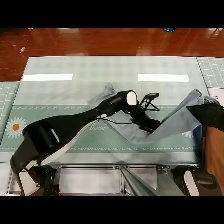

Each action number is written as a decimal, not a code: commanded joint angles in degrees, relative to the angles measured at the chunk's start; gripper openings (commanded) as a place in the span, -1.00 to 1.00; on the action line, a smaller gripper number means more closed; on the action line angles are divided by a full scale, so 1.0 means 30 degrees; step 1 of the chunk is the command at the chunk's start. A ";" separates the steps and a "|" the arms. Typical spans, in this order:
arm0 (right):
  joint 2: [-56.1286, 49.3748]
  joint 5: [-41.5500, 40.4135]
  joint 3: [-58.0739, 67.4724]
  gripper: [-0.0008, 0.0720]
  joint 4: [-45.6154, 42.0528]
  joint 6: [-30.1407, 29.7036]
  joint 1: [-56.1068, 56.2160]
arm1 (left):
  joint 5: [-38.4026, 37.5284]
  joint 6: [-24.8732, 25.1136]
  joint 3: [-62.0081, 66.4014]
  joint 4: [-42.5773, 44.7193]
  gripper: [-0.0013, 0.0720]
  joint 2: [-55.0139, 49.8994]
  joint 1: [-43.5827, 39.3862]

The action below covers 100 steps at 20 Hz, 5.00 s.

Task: Fold the shirts.

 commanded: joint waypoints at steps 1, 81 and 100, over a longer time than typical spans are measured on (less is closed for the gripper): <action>-0.0270 -0.0211 -0.0022 -0.90 0.0430 0.0015 0.0022 | -0.0539 -0.0051 0.0736 -0.0590 -0.92 -0.0372 0.0576; -1.4732 0.3053 1.5810 -0.91 0.1158 0.0605 -0.5209 | 0.1872 0.2484 -1.6415 0.3410 -0.92 1.9416 1.5402; -0.6805 0.9340 0.4182 -0.90 -1.6997 0.0590 -1.8119 | 0.5814 0.3067 -1.6415 0.3410 -0.92 1.7981 1.3347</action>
